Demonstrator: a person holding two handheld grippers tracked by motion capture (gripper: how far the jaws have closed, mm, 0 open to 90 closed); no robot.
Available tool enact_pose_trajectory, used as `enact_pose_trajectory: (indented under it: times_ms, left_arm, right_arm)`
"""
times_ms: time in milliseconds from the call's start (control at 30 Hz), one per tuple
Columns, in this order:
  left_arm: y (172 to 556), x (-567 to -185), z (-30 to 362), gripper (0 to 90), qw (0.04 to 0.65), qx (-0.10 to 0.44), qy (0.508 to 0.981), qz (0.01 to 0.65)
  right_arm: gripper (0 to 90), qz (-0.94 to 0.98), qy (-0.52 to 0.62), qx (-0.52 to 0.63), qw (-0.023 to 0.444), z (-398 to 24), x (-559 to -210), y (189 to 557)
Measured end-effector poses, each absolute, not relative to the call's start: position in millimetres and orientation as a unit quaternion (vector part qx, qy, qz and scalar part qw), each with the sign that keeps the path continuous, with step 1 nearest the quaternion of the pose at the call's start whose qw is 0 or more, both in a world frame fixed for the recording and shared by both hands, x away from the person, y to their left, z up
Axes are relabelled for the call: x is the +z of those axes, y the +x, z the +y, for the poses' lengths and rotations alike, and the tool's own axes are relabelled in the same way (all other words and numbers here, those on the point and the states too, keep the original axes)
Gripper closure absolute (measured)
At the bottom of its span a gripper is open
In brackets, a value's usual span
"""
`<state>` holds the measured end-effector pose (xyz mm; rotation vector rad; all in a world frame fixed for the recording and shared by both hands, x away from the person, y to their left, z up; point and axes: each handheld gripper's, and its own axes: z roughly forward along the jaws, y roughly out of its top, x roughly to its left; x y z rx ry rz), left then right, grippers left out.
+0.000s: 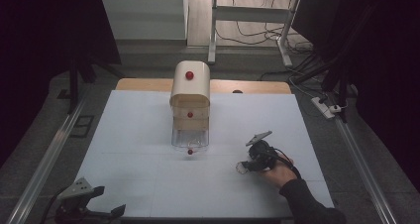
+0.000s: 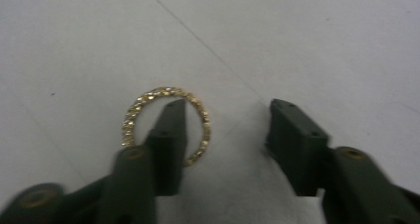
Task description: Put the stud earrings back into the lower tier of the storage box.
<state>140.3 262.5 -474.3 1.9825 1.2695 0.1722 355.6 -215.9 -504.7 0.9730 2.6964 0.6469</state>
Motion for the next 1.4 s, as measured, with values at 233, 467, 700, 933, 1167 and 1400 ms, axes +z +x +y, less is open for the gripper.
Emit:
enact_pose_trajectory:
  times_ms: [233,467,700,933,1167,1400]
  left_arm:
    - [140.4,-474.3,262.2,1.1,0.379,0.068,0.778,0.497]
    - [140.5,-474.2,262.1,1.2,0.379,0.068,0.778,0.497]
    - [140.5,-474.2,262.1,1.2,0.379,0.068,0.778,0.497]
    - [140.7,-474.3,262.1,1.2,0.379,0.068,0.777,0.498]
    - [140.7,-474.4,262.2,1.2,0.379,0.067,0.777,0.498]
    - [140.8,-474.4,262.2,1.2,0.378,0.067,0.777,0.499]
  right_arm:
    - [88.5,0.92,0.318,0.212,0.089,-209.5,-503.2,350.6]
    - [88.7,0.915,0.333,0.215,0.07,-211.3,-501.2,354.7]
    - [88.7,0.901,0.346,0.255,0.059,-217.0,-489.5,356.3]
    - [88.7,0.892,0.346,0.286,0.053,-218.9,-479.5,356.3]
    - [88.7,0.885,0.34,0.314,0.054,-218.3,-466.2,352.8]
    - [88.6,0.88,0.328,0.338,0.058,-213.7,-455.3,348.9]
